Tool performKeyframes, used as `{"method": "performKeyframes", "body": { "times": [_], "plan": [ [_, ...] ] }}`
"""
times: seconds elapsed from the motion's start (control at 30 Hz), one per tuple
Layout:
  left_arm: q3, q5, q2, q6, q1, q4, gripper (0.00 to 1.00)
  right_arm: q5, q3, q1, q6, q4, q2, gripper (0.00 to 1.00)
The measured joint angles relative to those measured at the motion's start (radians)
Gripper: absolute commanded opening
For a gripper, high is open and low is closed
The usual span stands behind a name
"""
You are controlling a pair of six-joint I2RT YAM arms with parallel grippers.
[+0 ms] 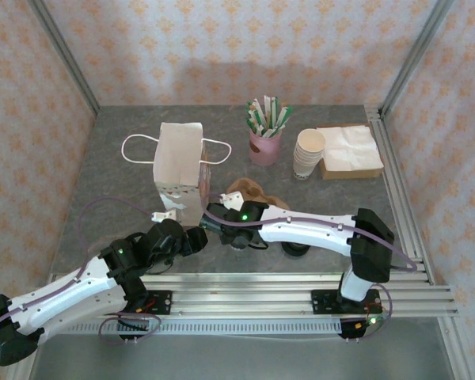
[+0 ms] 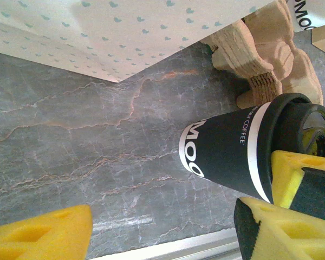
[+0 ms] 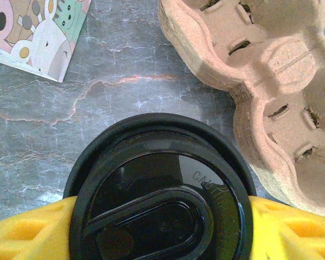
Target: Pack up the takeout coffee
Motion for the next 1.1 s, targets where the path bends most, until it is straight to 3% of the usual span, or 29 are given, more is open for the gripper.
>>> {"method": "performKeyframes", "body": {
  "times": [1.1],
  "plan": [
    [0.000, 0.000, 0.000, -0.007, 0.000, 0.000, 0.69, -0.108, 0.031, -0.064, 0.041, -0.016, -0.035, 0.85]
  ]
}}
